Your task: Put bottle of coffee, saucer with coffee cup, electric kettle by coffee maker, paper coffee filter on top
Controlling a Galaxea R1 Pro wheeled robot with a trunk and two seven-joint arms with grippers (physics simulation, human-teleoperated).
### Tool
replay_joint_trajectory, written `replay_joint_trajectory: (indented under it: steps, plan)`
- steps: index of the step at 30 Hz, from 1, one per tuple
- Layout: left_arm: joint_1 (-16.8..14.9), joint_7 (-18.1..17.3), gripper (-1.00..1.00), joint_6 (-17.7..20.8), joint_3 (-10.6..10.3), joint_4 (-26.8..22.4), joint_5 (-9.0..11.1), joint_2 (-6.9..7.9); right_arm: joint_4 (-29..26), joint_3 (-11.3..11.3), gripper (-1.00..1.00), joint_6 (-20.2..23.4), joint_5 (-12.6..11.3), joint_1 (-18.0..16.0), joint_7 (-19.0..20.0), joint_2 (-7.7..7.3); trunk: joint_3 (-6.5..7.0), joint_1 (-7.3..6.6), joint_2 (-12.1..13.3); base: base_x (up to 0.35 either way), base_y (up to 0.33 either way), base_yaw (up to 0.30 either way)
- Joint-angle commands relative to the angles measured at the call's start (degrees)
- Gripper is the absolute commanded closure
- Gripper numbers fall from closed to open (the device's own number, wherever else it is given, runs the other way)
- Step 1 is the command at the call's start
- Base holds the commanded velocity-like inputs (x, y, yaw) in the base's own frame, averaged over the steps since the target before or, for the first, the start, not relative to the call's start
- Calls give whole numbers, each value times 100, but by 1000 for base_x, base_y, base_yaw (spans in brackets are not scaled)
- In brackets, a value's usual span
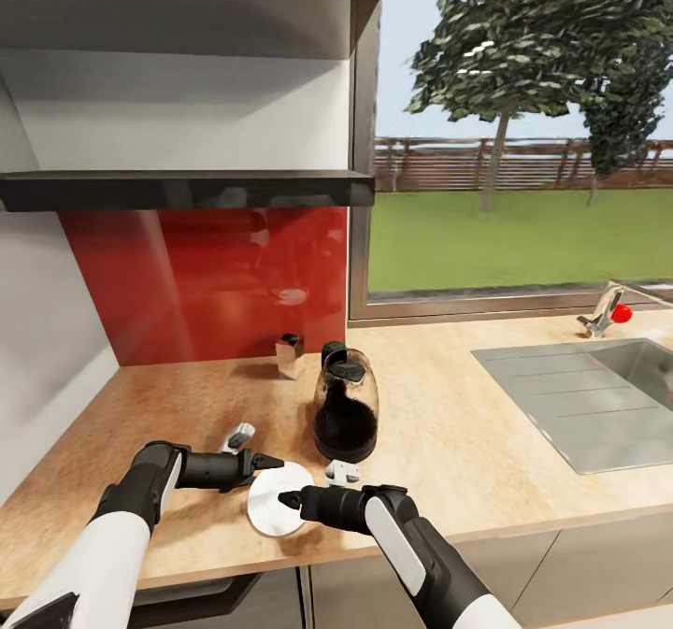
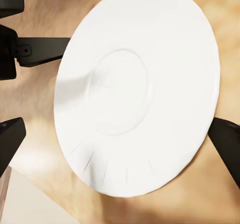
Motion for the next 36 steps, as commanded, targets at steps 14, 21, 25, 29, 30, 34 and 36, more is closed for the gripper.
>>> replay_joint_trajectory:
  steps: [14,21,25,29,30,34,36]
  plan:
    - [-7,-49,-100,39,23,-2,-82,-109,27,6,-100,46,12,-2,-3,1,-14,4,-9,0,0,0]
    - [-7,-54,-100,42,27,-2,-76,-128,27,3,-100,46,12,-2,2,1,-14,4,-9,0,0,0]
    - [-7,-65,-100,47,28,-2,-76,-146,27,6,-100,46,12,-2,1,1,-14,4,-9,0,0,0]
    - [-7,-66,-100,48,28,-2,-82,-146,27,4,-100,46,12,-2,1,1,-14,4,-9,0,0,0]
    - [-7,-66,-100,48,28,-2,-84,-142,27,5,-100,46,12,-2,0,1,-14,4,-9,0,0,0]
    - [-7,-65,-100,56,28,-2,-86,-133,27,7,-100,46,12,-2,0,1,-14,4,-9,0,0,0]
    - [-7,-65,100,56,15,-2,-86,-130,27,5,-100,46,12,-2,0,1,-14,4,-9,0,0,0]
